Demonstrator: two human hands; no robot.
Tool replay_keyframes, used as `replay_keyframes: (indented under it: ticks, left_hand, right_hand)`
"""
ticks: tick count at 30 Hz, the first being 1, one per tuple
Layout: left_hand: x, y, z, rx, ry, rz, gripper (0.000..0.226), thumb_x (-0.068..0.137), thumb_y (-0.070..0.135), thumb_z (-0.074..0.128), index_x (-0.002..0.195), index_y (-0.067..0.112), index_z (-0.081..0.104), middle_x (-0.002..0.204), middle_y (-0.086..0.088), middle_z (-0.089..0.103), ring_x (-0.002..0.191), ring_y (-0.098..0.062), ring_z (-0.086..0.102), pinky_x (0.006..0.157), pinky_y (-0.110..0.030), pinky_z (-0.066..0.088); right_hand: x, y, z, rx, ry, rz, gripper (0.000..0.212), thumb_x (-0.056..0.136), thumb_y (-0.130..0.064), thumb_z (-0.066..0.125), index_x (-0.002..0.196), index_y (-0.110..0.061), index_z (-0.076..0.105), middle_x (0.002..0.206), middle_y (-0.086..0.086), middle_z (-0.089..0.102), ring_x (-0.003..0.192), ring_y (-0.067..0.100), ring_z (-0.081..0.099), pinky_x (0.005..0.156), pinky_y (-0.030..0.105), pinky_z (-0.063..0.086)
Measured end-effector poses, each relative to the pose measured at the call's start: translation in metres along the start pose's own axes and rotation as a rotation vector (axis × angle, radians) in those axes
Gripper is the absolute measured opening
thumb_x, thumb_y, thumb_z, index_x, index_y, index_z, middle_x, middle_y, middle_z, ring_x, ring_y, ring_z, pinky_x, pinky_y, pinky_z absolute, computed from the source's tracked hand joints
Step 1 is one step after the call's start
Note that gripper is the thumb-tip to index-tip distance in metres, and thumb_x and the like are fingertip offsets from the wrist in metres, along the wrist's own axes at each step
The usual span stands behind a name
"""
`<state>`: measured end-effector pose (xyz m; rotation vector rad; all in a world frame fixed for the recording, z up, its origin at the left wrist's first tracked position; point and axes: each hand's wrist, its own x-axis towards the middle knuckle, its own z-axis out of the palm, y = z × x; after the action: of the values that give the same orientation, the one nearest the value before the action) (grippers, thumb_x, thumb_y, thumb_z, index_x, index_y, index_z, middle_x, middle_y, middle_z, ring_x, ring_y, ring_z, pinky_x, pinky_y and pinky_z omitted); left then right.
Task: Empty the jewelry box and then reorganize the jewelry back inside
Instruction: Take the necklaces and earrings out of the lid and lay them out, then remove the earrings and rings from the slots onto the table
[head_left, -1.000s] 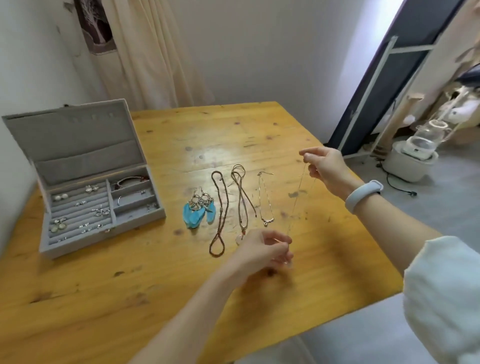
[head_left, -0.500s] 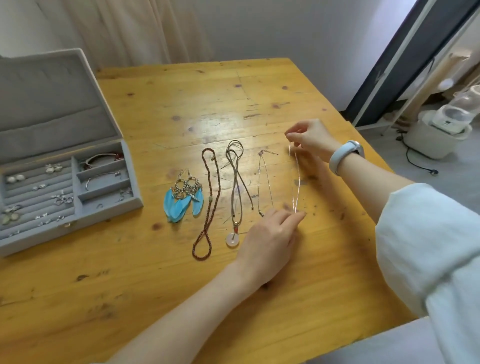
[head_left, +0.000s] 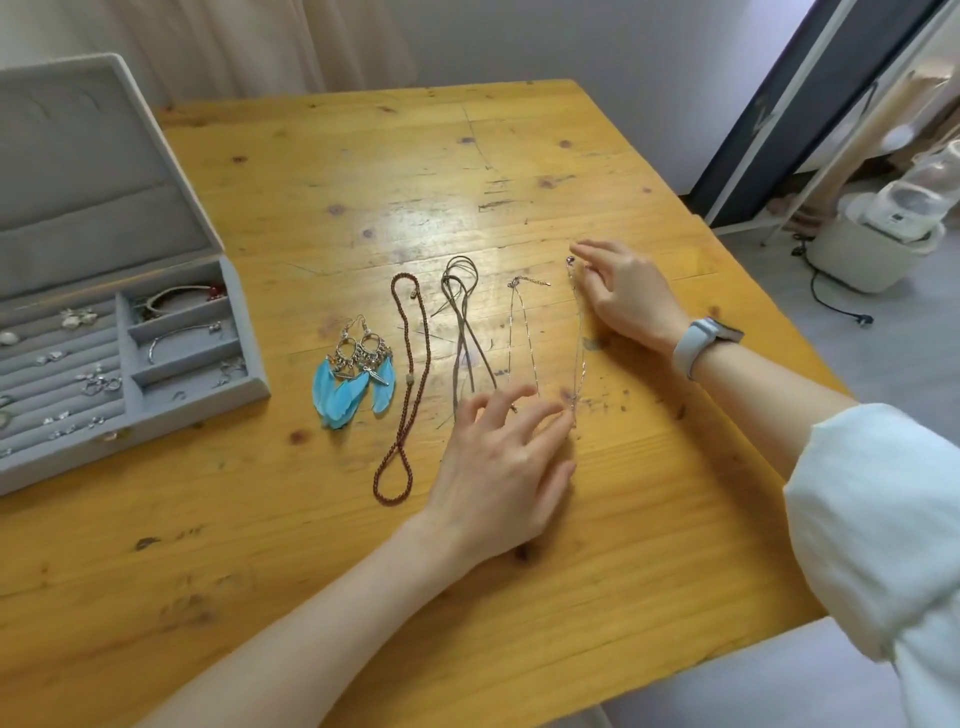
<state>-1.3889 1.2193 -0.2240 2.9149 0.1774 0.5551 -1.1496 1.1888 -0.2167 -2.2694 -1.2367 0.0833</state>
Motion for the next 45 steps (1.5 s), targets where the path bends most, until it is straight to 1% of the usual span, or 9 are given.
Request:
replay_keyframes:
  ticks: [5,9,13,21,26,30,35,41,45]
  left_hand:
    - [-0.008,0.005,-0.001,0.009,-0.061,0.085,0.038,0.084,0.038,0.046,0.110,0.017,0.063,0.112,0.004,0.063,0.114,-0.021,0.047,0.094,-0.040,0.030]
    - [-0.007,0.008,0.002,0.001,-0.083,0.146,0.040,0.083,0.039,0.047,0.114,0.017,0.061,0.110,0.002,0.061,0.111,-0.021,0.047,0.094,-0.041,0.030]
    - [-0.005,0.008,0.003,0.009,-0.130,0.155,0.045,0.084,0.039,0.042,0.120,0.017,0.056,0.112,-0.001,0.059,0.110,-0.023,0.046,0.094,-0.041,0.030]
    - [-0.007,0.006,0.001,-0.017,-0.107,0.155,0.045,0.081,0.038,0.049,0.124,0.022,0.053,0.111,-0.003,0.056,0.102,-0.019,0.050,0.094,-0.041,0.029]
    - [-0.016,-0.004,-0.012,-0.057,-0.002,0.114,0.035,0.081,0.032,0.052,0.114,0.021,0.057,0.109,-0.001,0.059,0.102,-0.018,0.053,0.099,-0.040,0.027]
    - [-0.027,-0.041,-0.041,-0.077,0.160,-0.034,0.029,0.080,0.024,0.050,0.107,0.020,0.062,0.103,0.000,0.061,0.096,-0.016,0.053,0.092,-0.034,0.031]
    - [-0.063,-0.113,-0.091,0.024,0.217,-0.321,0.034,0.080,0.026,0.045,0.106,0.016,0.065,0.101,-0.003,0.062,0.096,-0.016,0.055,0.086,-0.031,0.037]
    - [-0.123,-0.190,-0.142,0.147,0.303,-0.715,0.027,0.081,0.017,0.051,0.103,0.015,0.067,0.098,-0.003,0.063,0.092,-0.023,0.058,0.079,-0.037,0.040]
    - [-0.145,-0.237,-0.155,0.280,0.263,-0.919,0.031,0.083,0.013,0.057,0.113,0.015,0.063,0.115,-0.010,0.055,0.108,-0.029,0.049,0.088,-0.042,0.038]
  right_hand:
    - [-0.014,0.009,0.005,-0.275,-0.232,-0.036,0.048,0.098,-0.028,0.027,0.144,-0.019,0.020,0.153,-0.004,0.018,0.141,0.010,0.011,0.115,0.041,0.004]
    - [-0.010,0.007,0.000,-0.360,-0.326,-0.014,0.048,0.099,-0.030,0.019,0.146,-0.022,0.011,0.154,-0.008,0.008,0.142,0.009,0.003,0.114,0.047,-0.001]
    - [-0.006,0.007,-0.004,-0.383,-0.357,-0.015,0.048,0.099,-0.031,0.018,0.146,-0.023,0.010,0.154,-0.008,0.008,0.142,0.011,0.002,0.114,0.049,-0.002]
    - [-0.022,-0.010,-0.007,-0.140,-0.129,-0.018,0.045,0.097,-0.024,0.032,0.141,-0.013,0.027,0.149,0.006,0.029,0.138,0.018,0.026,0.113,0.041,0.017]
    - [-0.030,-0.046,-0.002,0.005,0.027,-0.082,0.030,0.091,-0.008,0.043,0.118,-0.007,0.056,0.123,0.010,0.058,0.117,0.024,0.050,0.101,0.040,0.038]
    - [-0.029,-0.102,0.014,0.153,0.011,-0.172,0.027,0.086,-0.002,0.047,0.110,-0.006,0.061,0.105,0.008,0.066,0.101,0.021,0.058,0.091,0.036,0.046]
    - [-0.019,-0.182,0.044,0.326,-0.038,-0.275,0.029,0.084,0.003,0.048,0.108,-0.005,0.062,0.100,0.008,0.068,0.092,0.016,0.063,0.085,0.029,0.049]
    - [-0.002,-0.262,0.096,0.295,-0.136,-0.393,0.025,0.087,-0.002,0.049,0.107,-0.006,0.063,0.096,0.009,0.067,0.089,0.023,0.058,0.082,0.033,0.047]
    - [0.018,-0.312,0.136,0.227,-0.136,-0.446,0.023,0.090,-0.012,0.049,0.108,-0.011,0.064,0.098,0.008,0.063,0.096,0.024,0.051,0.082,0.035,0.043]
